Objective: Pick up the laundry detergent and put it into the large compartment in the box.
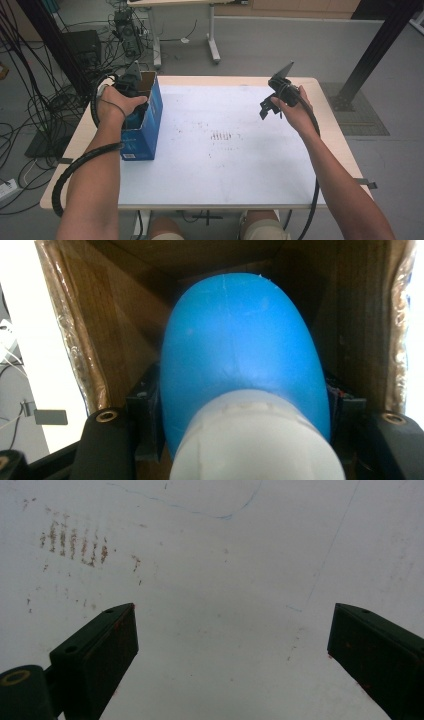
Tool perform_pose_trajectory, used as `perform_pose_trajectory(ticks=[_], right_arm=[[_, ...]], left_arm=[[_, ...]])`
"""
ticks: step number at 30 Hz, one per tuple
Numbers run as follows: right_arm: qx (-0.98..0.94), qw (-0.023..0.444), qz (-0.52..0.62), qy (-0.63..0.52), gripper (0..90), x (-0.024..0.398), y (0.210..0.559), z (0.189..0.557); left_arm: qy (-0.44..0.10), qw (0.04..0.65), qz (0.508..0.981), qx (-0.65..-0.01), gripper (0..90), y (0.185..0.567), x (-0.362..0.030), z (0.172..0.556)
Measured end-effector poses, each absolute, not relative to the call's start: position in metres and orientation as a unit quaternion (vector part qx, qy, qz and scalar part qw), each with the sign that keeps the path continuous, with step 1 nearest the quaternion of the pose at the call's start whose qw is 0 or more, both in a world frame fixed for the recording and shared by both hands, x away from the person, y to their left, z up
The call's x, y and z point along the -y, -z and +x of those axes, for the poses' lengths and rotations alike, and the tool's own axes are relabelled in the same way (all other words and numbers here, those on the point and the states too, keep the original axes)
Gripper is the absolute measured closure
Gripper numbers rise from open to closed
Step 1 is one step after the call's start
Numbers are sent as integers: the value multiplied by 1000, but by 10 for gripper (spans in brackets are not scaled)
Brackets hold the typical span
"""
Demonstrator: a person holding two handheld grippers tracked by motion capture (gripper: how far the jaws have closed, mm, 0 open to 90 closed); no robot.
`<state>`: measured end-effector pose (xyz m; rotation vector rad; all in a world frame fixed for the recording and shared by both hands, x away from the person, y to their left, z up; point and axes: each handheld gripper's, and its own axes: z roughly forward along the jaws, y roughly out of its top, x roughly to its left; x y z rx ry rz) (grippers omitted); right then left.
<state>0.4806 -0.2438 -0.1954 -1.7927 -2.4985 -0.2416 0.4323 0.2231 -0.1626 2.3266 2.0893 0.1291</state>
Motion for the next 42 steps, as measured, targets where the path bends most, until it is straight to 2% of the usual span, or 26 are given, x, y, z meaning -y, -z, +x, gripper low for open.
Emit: perform_pose_trajectory(ticks=[42], right_arm=[[809,27,-582,81,59,248,193,478]], left_arm=[[-41,11,741,-671,362,163,-226,430]])
